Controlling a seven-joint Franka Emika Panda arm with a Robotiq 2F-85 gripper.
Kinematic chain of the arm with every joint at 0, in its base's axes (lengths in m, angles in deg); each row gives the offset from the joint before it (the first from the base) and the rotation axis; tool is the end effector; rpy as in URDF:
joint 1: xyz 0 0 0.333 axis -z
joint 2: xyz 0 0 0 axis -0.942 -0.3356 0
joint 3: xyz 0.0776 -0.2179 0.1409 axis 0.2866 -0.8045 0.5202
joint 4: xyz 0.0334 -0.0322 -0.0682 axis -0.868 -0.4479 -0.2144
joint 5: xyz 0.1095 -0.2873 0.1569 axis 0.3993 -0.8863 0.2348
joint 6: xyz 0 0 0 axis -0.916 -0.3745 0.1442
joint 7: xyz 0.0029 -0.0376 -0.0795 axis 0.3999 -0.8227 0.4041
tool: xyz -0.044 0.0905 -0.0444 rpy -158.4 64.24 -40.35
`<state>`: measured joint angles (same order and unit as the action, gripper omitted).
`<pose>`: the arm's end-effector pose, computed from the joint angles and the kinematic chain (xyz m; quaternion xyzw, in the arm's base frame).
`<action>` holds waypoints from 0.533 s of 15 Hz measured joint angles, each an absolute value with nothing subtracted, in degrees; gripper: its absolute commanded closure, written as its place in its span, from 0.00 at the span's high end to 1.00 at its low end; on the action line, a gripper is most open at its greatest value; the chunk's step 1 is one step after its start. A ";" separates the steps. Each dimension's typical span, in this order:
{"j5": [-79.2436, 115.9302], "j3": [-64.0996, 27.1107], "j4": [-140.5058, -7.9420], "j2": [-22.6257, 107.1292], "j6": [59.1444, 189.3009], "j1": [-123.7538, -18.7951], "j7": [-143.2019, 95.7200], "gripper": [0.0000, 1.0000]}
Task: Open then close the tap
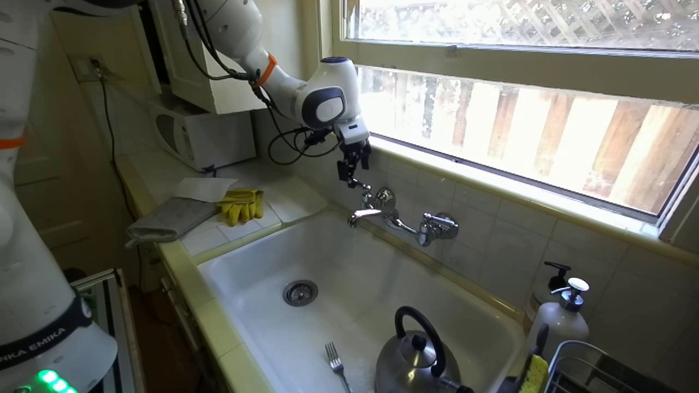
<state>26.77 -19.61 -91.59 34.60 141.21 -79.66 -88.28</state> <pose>0.5999 0.0449 0.2964 -0.8161 0.5567 -0.1171 0.1020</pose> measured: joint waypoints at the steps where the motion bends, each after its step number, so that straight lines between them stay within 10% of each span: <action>1: 26.82 -19.58 -91.67 34.61 141.42 -79.67 -88.64 1.00; 8: 27.97 -19.35 -94.10 34.82 147.06 -79.71 -90.48 1.00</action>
<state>27.97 -19.35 -94.10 34.82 147.06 -79.71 -90.48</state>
